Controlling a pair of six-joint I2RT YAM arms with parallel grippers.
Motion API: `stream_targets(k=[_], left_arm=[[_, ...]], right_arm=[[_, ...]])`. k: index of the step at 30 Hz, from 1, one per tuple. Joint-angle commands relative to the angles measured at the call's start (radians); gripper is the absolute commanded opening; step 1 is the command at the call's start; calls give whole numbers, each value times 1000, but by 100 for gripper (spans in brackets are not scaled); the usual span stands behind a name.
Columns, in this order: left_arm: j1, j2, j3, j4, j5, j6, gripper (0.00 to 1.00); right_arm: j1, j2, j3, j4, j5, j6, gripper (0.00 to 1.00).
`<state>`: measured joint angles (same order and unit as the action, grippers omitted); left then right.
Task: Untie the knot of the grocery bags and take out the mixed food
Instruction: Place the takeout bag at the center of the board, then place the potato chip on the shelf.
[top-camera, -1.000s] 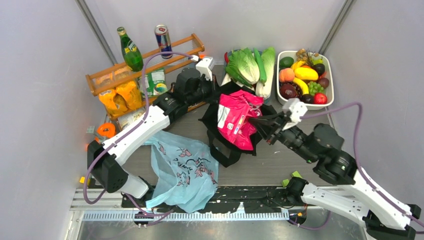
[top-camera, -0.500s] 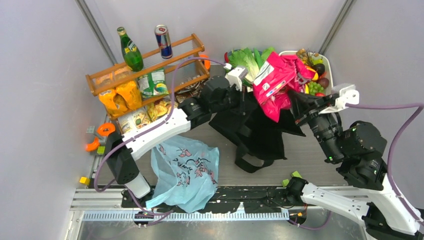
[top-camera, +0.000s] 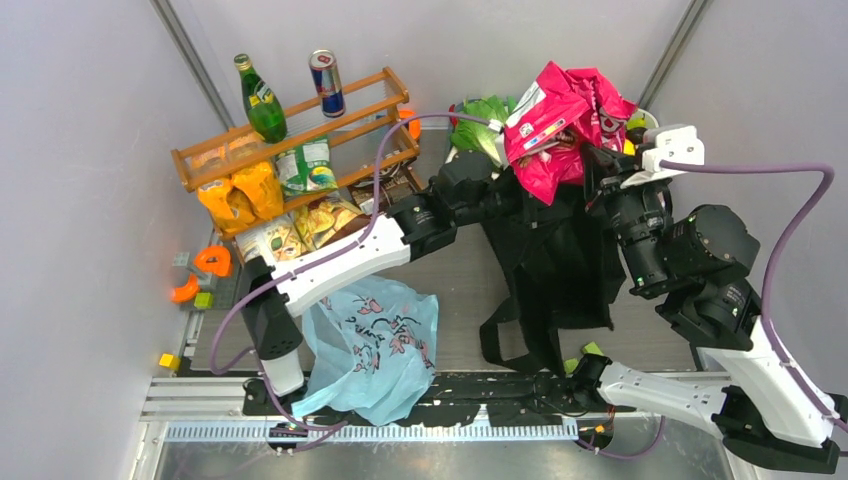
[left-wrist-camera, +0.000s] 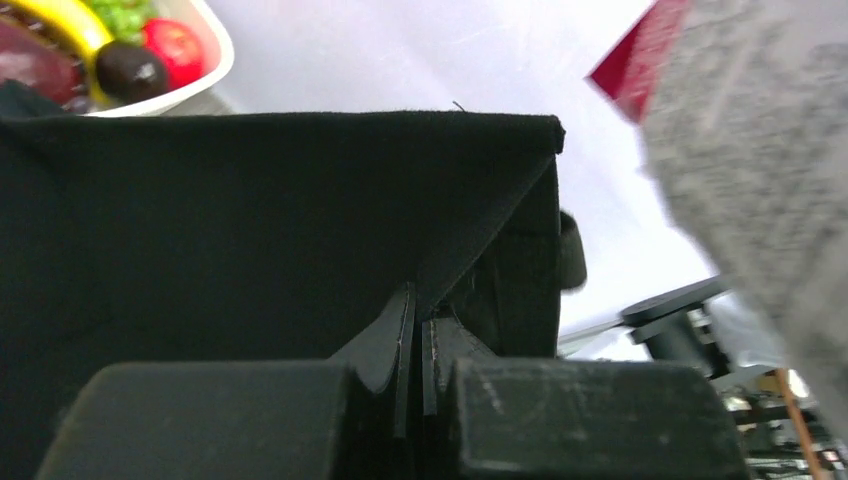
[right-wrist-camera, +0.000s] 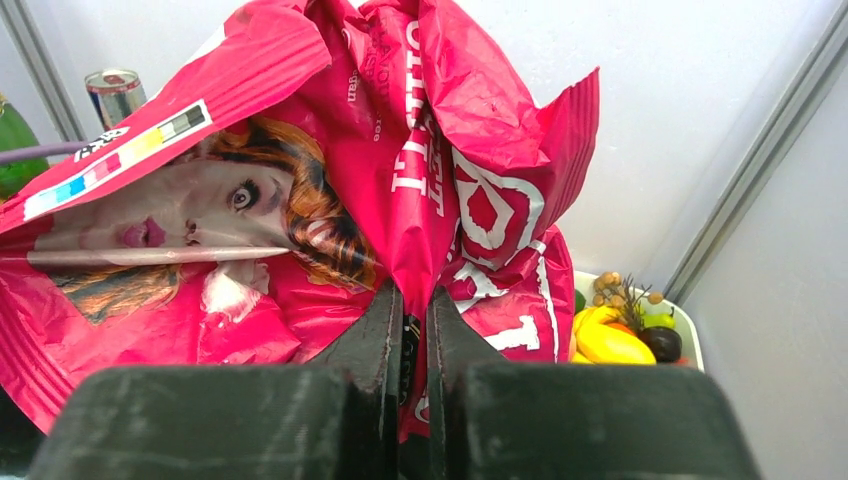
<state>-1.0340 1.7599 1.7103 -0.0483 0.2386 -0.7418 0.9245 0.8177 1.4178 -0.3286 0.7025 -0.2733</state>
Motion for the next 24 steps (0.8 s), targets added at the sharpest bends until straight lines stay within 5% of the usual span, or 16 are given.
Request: stream_targets(k=[1, 8, 13, 14, 17, 24], left_arm=[[-40, 27, 110, 192, -29, -129, 0], [-34, 71, 90, 258, 9, -187, 0], [28, 57, 72, 120, 66, -55, 83], [37, 40, 53, 104, 61, -11, 89], [55, -79, -65, 112, 14, 120, 99], [130, -360, -355, 83, -62, 329, 100]], right_arm=[[-7, -2, 82, 107, 27, -41, 5], [-7, 11, 91, 122, 33, -43, 5], [-8, 26, 77, 119, 3, -25, 5], [-8, 31, 77, 115, -8, -14, 5], [-7, 41, 76, 113, -45, 2, 5], [-7, 91, 100, 116, -45, 16, 5]])
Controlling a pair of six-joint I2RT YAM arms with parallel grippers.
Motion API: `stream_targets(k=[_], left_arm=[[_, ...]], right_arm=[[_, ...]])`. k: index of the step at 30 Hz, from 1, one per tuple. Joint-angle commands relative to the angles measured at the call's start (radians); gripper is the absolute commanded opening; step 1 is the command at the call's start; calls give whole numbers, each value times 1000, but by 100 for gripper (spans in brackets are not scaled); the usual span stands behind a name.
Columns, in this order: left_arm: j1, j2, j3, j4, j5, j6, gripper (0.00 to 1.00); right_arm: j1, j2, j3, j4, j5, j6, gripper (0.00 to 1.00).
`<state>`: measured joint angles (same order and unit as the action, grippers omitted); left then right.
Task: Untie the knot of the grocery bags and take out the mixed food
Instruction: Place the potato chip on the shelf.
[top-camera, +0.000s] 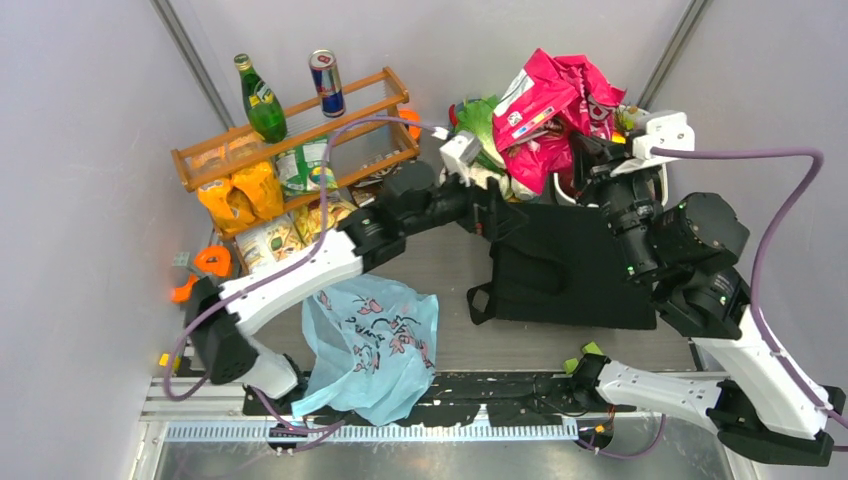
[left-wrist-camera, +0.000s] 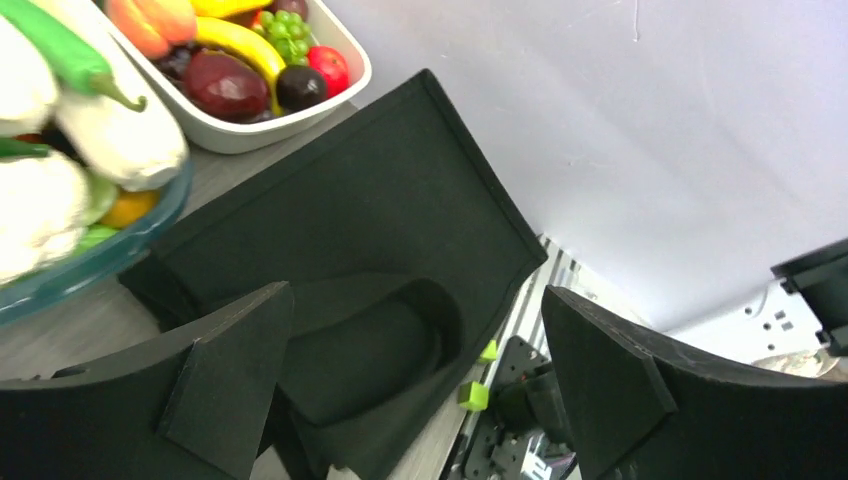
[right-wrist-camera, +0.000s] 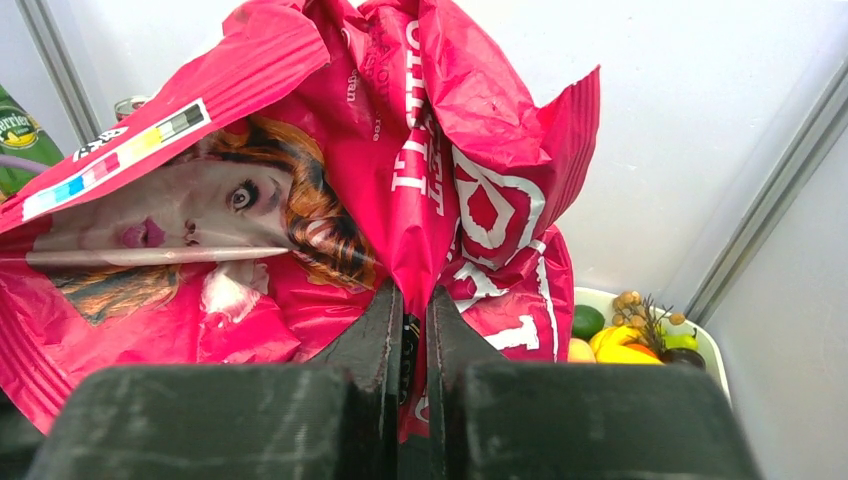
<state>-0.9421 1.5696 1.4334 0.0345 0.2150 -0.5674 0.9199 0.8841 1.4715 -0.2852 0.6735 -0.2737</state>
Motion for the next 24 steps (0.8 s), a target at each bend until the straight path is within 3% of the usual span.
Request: stream_targets(k=[1, 9, 14, 20, 22, 24], left_arm=[[57, -205, -108, -26, -42, 165, 99], [233, -457, -163, -437, -109, 382, 100], [416, -578, -168, -621, -137, 443, 100], [684, -720, -234, -628, -161, 462, 100], [725, -761, -259, -600, -200, 463, 100], [730, -801, -312, -554, -333, 488, 100]], right_arm=[[-3, 41, 47, 75, -11, 18, 5], [-95, 198, 50, 24, -107, 157, 5], [-129, 344, 35, -8, -196, 239, 5], [-129, 541, -12, 6, -278, 367, 5], [-126, 586, -22, 36, -309, 393, 5], [-116, 634, -4, 52, -331, 405, 5]])
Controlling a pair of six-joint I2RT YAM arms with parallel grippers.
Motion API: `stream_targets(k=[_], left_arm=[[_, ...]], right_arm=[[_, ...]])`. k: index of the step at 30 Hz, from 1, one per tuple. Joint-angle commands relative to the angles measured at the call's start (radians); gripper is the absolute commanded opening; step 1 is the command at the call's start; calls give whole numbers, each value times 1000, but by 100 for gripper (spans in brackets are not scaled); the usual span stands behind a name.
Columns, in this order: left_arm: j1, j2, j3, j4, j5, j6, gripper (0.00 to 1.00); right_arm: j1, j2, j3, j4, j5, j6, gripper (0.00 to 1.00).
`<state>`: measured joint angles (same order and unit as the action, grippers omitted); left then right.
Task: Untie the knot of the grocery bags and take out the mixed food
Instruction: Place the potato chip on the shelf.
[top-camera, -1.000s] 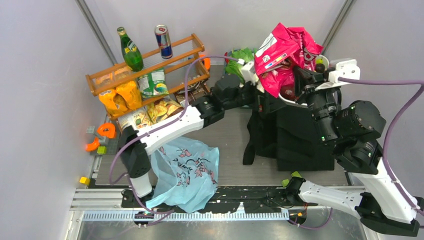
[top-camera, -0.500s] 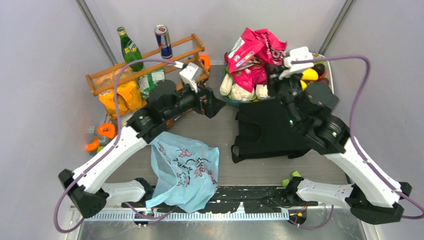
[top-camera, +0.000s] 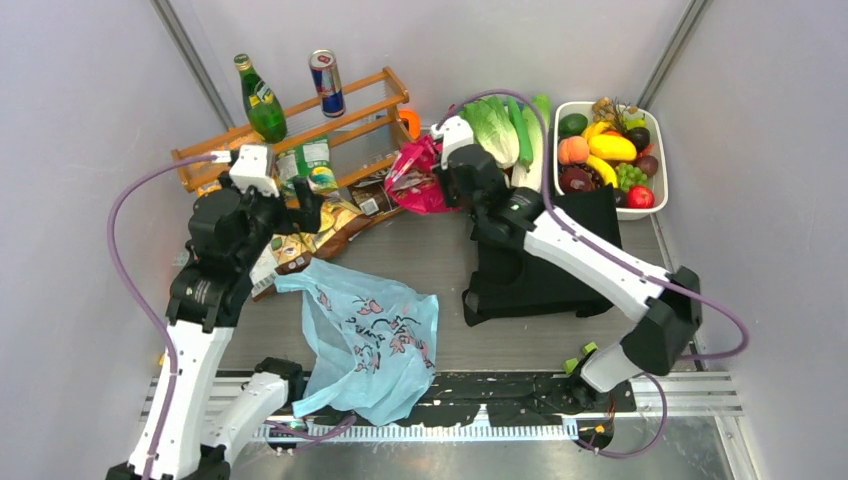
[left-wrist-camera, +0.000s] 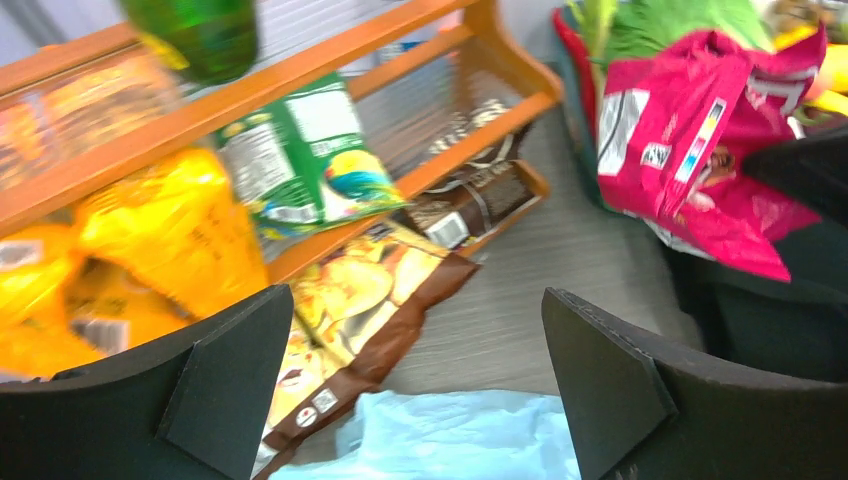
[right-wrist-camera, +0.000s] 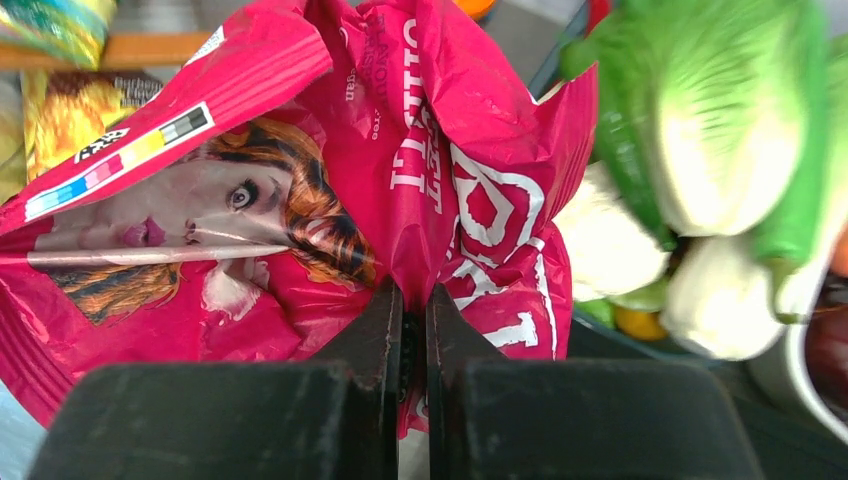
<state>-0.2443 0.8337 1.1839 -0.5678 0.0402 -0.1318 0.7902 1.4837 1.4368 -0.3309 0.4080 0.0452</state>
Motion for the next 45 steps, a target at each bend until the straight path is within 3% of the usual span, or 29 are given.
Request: stream_targets(k=[1, 4, 15, 23, 45], left_arm=[[33, -96, -92, 81, -220, 67, 100], [40, -162, -182, 191, -347, 98, 100], [48, -375, -392, 379, -548, 191, 100], [48, -388, -408, 392, -538, 176, 100], [48, -374, -402, 381, -508, 164, 100]], right_arm=[[17, 50, 40, 103, -70, 87, 5], [37, 143, 118, 96, -82, 86, 5], [39, 430, 431, 104, -79, 23, 5], [37, 616, 694, 63, -26, -38, 5], [14, 842, 907, 322, -22, -207, 6]])
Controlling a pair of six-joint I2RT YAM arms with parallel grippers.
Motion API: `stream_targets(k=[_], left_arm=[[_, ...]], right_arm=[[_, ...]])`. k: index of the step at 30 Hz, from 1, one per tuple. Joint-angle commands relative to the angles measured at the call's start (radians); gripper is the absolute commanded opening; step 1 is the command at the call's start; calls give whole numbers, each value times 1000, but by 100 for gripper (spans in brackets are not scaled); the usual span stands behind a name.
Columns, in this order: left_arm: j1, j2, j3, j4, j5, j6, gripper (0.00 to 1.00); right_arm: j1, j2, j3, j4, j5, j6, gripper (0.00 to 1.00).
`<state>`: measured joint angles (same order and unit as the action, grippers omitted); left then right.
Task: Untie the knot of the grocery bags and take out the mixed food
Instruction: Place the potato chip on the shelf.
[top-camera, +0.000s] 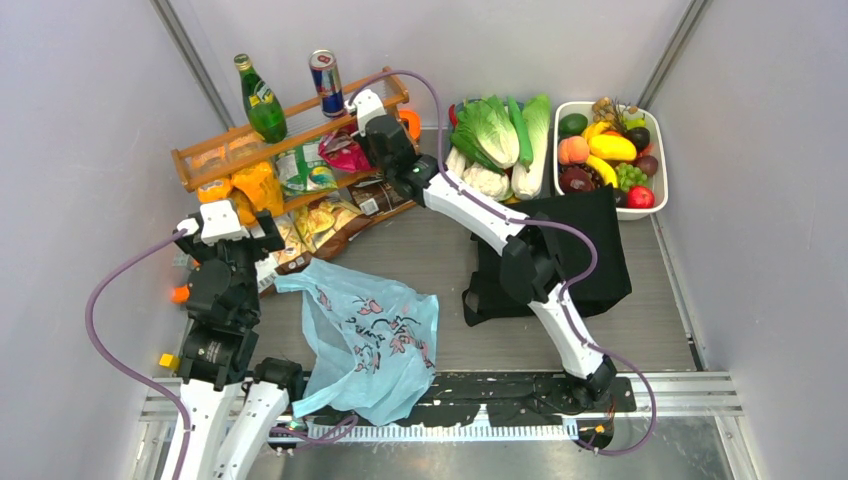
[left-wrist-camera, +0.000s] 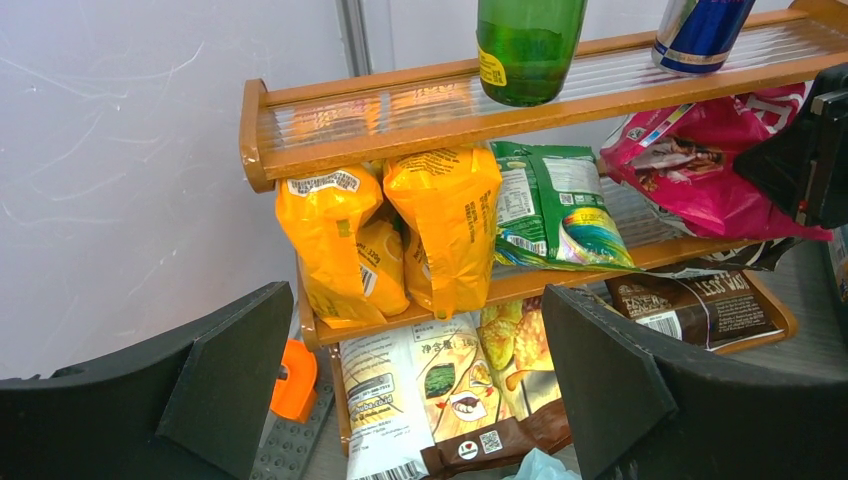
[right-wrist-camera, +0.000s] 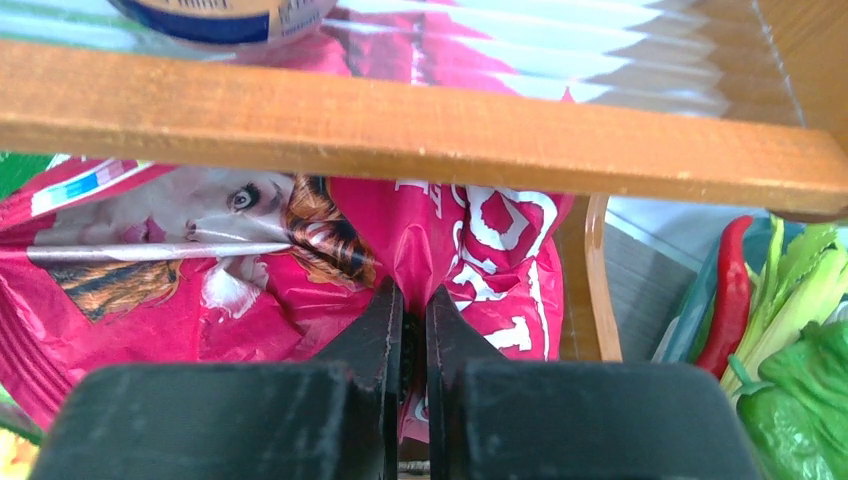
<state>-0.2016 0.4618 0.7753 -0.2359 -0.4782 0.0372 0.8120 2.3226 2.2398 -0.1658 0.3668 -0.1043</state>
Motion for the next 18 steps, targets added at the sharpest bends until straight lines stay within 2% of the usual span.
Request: stream_targets(k=[1, 5, 10, 12, 18], left_arm=[[5, -2, 7, 48, 12, -5, 100], [5, -2, 7, 46, 11, -6, 99], [5, 3, 7, 45, 15, -6, 100], [5, 2, 8, 45, 15, -7, 100], [5, 1, 5, 44, 16, -5, 100]], right_arm=[[-8, 8, 110, 159, 17, -61, 6], [-10, 33, 113, 192, 18, -80, 14], [-10, 21, 64, 208, 12, -76, 41], [-10, -3, 18, 237, 12, -73, 48], [-5, -69, -92, 318, -1, -81, 58]])
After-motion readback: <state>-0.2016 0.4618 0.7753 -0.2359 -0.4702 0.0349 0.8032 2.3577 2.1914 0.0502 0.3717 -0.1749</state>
